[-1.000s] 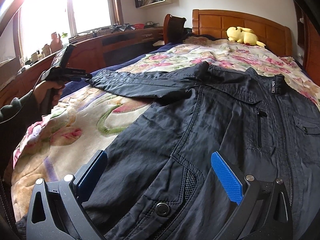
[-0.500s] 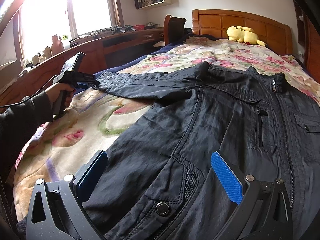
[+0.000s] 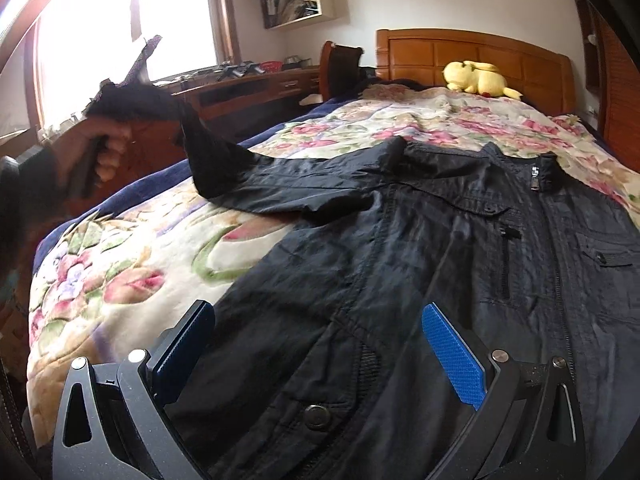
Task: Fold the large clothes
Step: 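Lift the sleeve with the left gripper and fold it across the jacket body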
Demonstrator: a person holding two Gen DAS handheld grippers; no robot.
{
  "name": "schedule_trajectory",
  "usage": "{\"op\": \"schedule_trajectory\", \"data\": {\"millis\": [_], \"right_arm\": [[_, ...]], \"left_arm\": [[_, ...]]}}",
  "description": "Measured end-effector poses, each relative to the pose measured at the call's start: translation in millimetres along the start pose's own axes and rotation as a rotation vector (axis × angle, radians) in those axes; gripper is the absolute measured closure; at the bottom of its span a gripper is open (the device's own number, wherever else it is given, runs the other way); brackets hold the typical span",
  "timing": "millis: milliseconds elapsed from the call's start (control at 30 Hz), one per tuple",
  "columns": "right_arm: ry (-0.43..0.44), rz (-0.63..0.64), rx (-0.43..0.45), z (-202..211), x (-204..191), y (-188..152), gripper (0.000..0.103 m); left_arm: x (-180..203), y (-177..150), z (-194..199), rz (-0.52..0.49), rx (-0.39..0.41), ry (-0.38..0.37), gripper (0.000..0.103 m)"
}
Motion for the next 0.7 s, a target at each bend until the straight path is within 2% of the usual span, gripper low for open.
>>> {"op": "schedule_trajectory", "data": {"millis": [200,333,567,700], "right_arm": [[-0.052,0.040,0.020,25.8,-3.7,13.7,0.000],[-0.053,0.030,0.049,71.4,2.1,23.6,0.000],[-0.146,0.098,0.106,152.3,20.9,35.1,0.000],[-0.184,0.105,0.101,172.3,29.7,39.8,0.000]], "left_arm": [[88.6,25.2,57.7,-0.114,0.073,-0.119,0.096],[129.3,28.3,84.7,-0.155,0.108,-0.198,0.096],[194.9,10.3,109.8,-0.186,0.092,-0.315,0.097],[229.8,-12.3,122.8,-0.198,0.073,-0.374,0.097]]}}
Point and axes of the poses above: each gripper's, at about its wrist camera, not at the fingertips, and z roughly against the way its jaws point, x to its right, y to its top, the point moved 3 cm from there along -z, roughly the way its jaws point, and after that the axes turned 12 degrees about x, right-handed, at the moved point
